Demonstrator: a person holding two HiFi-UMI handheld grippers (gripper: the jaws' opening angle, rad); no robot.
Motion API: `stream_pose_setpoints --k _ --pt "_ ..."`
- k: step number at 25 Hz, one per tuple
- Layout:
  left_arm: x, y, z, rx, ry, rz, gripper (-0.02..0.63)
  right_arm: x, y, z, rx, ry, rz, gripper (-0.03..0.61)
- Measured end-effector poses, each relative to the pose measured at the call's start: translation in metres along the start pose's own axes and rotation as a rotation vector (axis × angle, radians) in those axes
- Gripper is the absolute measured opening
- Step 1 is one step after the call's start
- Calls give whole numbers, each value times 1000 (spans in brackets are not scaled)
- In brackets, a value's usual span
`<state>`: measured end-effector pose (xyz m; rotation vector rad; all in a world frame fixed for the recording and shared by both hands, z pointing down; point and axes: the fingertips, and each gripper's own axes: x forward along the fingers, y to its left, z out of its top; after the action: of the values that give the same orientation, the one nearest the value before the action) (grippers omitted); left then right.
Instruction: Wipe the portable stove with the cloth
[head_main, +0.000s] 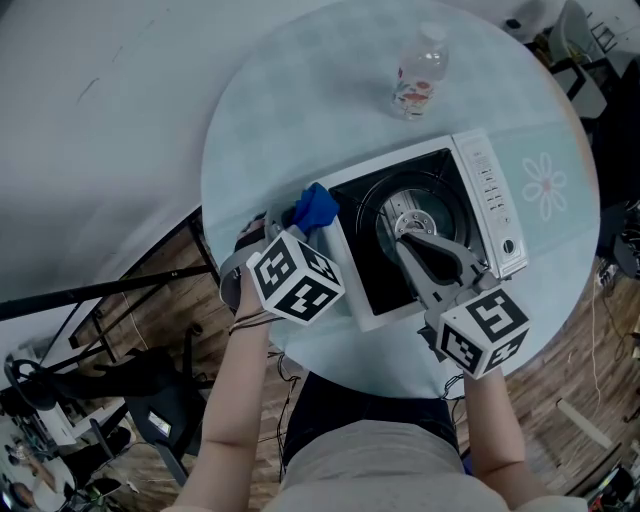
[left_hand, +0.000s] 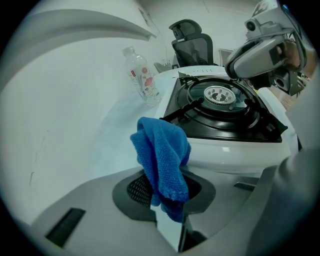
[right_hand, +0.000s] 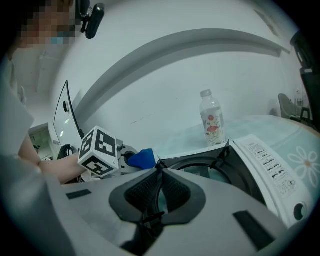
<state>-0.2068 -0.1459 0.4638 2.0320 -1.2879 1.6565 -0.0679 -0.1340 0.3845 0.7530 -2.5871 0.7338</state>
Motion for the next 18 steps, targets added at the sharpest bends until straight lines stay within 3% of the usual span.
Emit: stream_pose_setpoints --k 18 --pt "9 27 5 -11 -24 44 91 1 -3 4 2 -18 -26 25"
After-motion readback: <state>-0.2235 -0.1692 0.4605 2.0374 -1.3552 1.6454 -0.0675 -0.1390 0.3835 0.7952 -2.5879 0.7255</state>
